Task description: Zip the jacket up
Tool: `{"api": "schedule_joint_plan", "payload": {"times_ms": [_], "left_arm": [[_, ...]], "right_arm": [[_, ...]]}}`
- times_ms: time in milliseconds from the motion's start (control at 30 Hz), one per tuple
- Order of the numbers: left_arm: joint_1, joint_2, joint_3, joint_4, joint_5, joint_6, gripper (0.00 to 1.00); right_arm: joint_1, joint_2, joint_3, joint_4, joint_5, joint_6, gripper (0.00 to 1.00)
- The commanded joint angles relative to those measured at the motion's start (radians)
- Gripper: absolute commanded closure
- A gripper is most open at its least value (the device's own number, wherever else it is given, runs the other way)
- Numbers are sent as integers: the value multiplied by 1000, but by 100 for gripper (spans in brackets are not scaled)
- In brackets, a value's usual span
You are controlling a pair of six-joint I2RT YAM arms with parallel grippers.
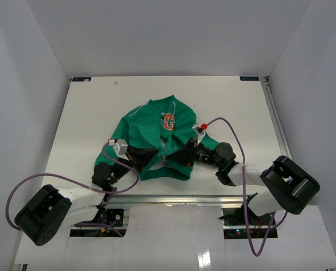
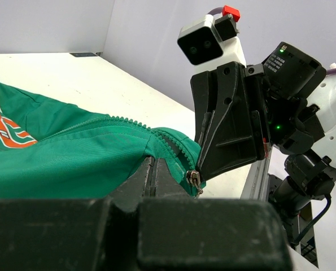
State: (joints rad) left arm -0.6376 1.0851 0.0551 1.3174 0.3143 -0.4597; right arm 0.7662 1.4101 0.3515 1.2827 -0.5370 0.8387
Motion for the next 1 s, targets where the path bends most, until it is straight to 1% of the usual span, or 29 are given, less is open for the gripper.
{"api": "schedule_joint_plan", "payload": {"times_ms": [0,200,433,967], "left_arm": [[0,-1,-127,403,28,9,100],[0,-2,-134,428,48,15,100],[0,-10,-141,436,32,16,100],[0,-39,-141,430,25,21,100]], "right_arm": [[-2,-19,32,69,24,8,92],[-7,-16,35,58,32,10,92],[-11,1,39,55,5,14,92],[-11,26,14,108,-39,42,92]]}}
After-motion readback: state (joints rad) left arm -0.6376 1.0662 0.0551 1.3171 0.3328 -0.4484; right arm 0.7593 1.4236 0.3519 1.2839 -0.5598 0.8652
